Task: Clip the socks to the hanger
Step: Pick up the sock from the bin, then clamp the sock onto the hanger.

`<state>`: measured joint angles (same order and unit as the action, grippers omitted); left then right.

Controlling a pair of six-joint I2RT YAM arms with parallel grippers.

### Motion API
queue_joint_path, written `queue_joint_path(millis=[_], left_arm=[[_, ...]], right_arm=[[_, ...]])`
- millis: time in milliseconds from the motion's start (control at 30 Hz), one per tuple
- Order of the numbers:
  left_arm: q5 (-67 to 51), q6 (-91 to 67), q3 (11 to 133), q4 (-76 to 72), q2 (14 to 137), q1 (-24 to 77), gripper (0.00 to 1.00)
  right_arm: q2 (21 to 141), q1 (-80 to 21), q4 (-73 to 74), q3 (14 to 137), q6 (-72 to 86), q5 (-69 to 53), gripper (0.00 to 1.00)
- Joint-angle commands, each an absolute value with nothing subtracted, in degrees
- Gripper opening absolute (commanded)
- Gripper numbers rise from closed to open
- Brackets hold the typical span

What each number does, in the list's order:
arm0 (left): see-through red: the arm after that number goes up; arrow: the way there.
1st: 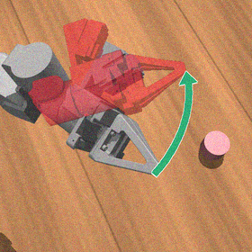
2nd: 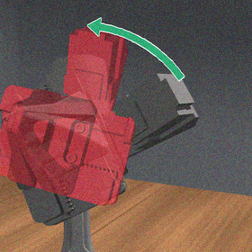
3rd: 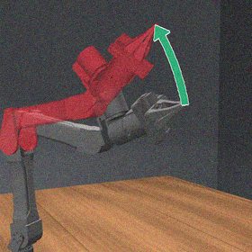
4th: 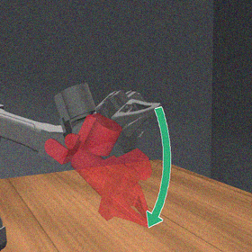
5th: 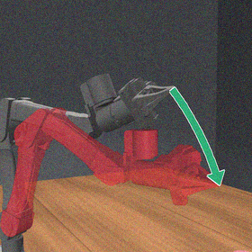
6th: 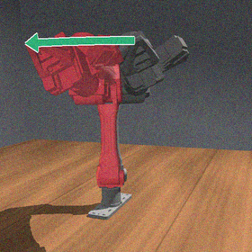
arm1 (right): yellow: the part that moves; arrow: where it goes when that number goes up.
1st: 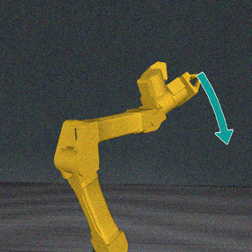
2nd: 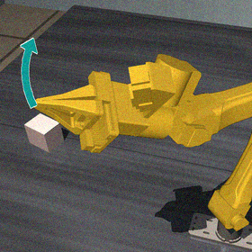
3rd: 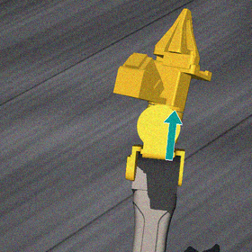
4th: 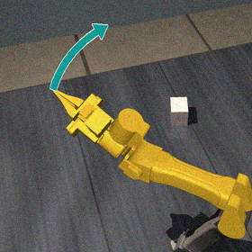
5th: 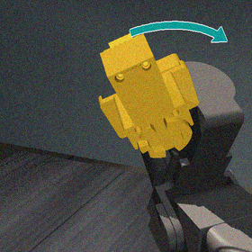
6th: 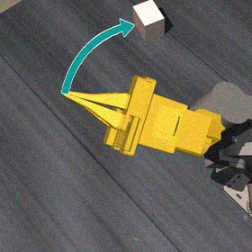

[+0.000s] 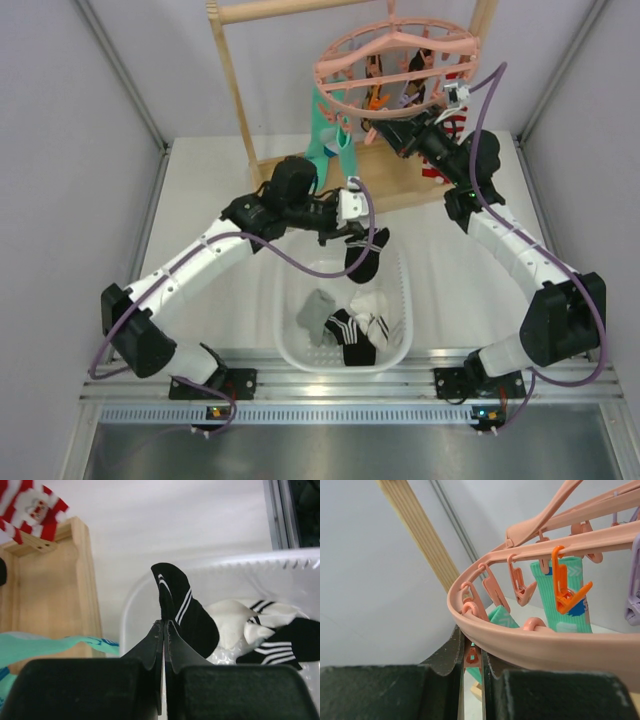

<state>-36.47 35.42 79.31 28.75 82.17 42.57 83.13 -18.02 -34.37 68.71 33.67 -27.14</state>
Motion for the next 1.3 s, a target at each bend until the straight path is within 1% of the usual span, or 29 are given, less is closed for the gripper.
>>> queue_joint_path(millis=[0, 233, 367, 600, 733, 867, 1133, 1267], left_arm=[[-38.41, 27.96, 87.69, 29.71, 86.64, 41.57, 0.0], [-38.49, 21.37, 99.04, 30.06, 95.44, 37.01, 0.0], [-37.18, 16.97, 101.16, 26.46, 97.64, 34.28, 0.0], [-34.8, 13.54, 101.78, 23.2, 97.73, 34.01, 0.0], [-39.27, 10.47, 103.18, 22.24, 98.0, 31.83, 0.0], [-49.54, 5.28, 103.71, 20.22, 98.52, 29.1, 0.0], [-57.83, 5.8, 103.88, 20.39, 99.58, 25.58, 0.0], [-62.92, 4.84, 103.8, 18.73, 100.02, 25.49, 0.0]], right_arm=[[83.58, -16.88, -37.88, 72.25, 33.58, -28.39, 0.0], [83.58, -16.44, -38.76, 72.69, 33.84, -30.59, 0.0], [83.32, -16.44, -37.97, 72.86, 32.7, -31.03, 0.0], [82.88, -16.44, -34.98, 72.69, 31.2, -27.77, 0.0], [82.88, -16.44, -36.56, 71.37, 30.5, -29.88, 0.0], [83.23, -16.35, -38.58, 70.66, 29.62, -35.23, 0.0], [84.11, -16.26, -39.9, 72.07, 29.88, -41.21, 0.0], [85.07, -16.17, -40.6, 72.42, 29.36, -43.32, 0.0]])
